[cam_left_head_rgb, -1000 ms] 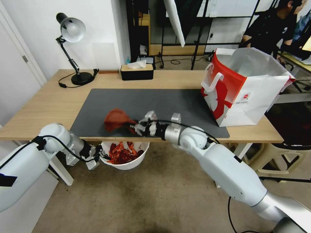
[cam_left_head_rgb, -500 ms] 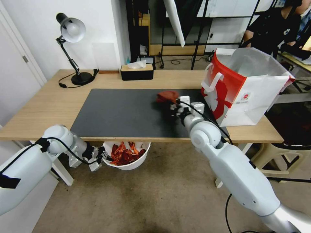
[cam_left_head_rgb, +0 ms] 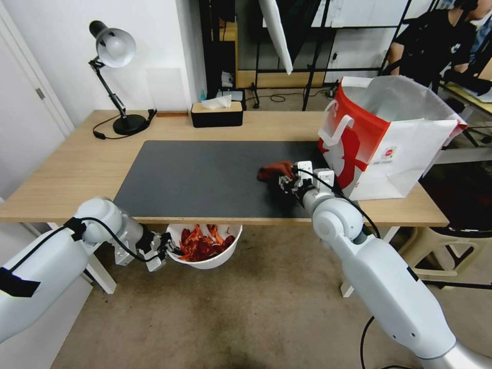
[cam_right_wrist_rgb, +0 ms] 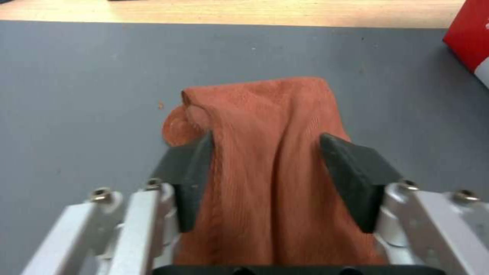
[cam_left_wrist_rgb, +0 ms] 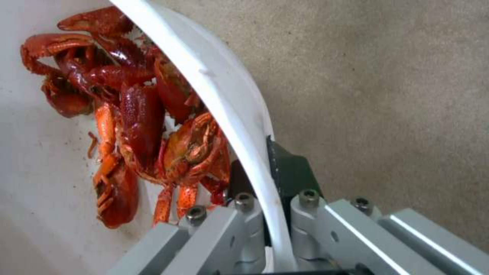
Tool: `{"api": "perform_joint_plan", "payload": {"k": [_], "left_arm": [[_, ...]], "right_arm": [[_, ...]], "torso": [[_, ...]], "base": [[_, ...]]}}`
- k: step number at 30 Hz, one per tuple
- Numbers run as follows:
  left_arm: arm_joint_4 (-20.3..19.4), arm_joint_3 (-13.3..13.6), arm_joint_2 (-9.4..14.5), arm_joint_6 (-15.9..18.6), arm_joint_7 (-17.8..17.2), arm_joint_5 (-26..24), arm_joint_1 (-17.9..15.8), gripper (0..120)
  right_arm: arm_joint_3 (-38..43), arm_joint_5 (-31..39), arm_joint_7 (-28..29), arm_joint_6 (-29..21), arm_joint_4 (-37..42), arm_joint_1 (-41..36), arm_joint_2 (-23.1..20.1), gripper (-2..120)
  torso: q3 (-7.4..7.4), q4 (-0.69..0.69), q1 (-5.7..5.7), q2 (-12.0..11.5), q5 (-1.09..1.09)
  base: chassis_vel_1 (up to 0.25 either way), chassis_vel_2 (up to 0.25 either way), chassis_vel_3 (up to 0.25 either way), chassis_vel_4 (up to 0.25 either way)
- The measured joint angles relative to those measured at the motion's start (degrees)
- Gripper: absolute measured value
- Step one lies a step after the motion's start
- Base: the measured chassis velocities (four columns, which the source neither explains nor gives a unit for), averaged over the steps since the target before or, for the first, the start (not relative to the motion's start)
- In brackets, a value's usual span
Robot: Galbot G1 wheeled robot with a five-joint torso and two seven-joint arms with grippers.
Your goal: Sweep shrimp from table into container with towel, then put container into takeout bag.
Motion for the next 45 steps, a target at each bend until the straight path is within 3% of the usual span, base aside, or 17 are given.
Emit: {"api": "perform_joint_plan", "payload": {"k": [6,9,10,12,21,24,32,38,45], "left_arm": [[-0.11,0.12,-0.04,-0.01,-0.02,0.15,0.01,0],[-0.83,0.14,0.08,-0.02,-0.03,0.33,0.49,0],[-0.83,0.14,0.08,-0.02,-0.03,0.33,0.49,0],[-1.45,0.14,0.24,-0.02,-0.04,0.5,1.06,0],[-2.61,0.18,0.62,-0.02,-0.47,1.51,2.56,0],[-3.57,0.27,0.55,-0.04,-1.22,2.94,3.86,0],[-5.24,0.13,1.16,-0.05,-2.94,5.62,6.18,0],[-7.19,-0.36,1.89,-0.05,-3.5,6.62,8.45,0],[-10.93,-4.2,3.87,-0.04,-3.99,7.47,14.13,0]], "right_arm": [[0.91,-0.04,-1.0,1.48,1.3,-1.16,-0.34,78],[1.66,-1.0,-5.17,10.57,3.18,-4.5,-1.35,93],[1.66,-1.0,-5.17,10.57,3.18,-4.5,-1.35,93],[2.52,-3.91,-9.67,17.39,4.48,-7.76,-2.05,99],[7.06,-15.57,-17.21,30.78,7.23,-17.32,-3.03,100],[10.21,-21.01,-19.48,35.88,8.73,-24.05,-2.78,100],[13.78,-24.61,-19.68,41.69,11.59,-35.89,-1.25,100],[14.39,-25.92,-19.56,43.07,12.68,-39.97,0.11,100],[14.45,-27.95,-19.65,45.83,12.82,-44.25,2.35,100]], "torso": [[0.0,0.0,0.0,0.0,0.0],[0.0,0.0,0.0,0.0,-0.01],[0.0,0.0,0.0,0.0,-0.01],[0.0,-0.01,0.0,0.0,-0.01],[0.0,0.0,0.0,0.0,0.0],[0.0,0.0,0.0,0.0,-0.01],[0.0,-0.01,0.0,0.0,-0.01],[0.0,0.0,0.0,0.0,-0.01],[0.0,0.0,0.0,0.01,-0.01]], "base": [[0.0,0.0,0.0,0.0],[0.0,0.0,0.0,0.0],[0.0,0.0,0.0,0.0],[0.0,0.0,0.0,0.0],[0.0,0.0,0.0,0.0],[0.0,0.0,0.0,0.0],[0.0,0.0,0.0,0.0],[0.0,0.0,0.0,0.0],[0.0,0.0,0.0,0.0]]}}
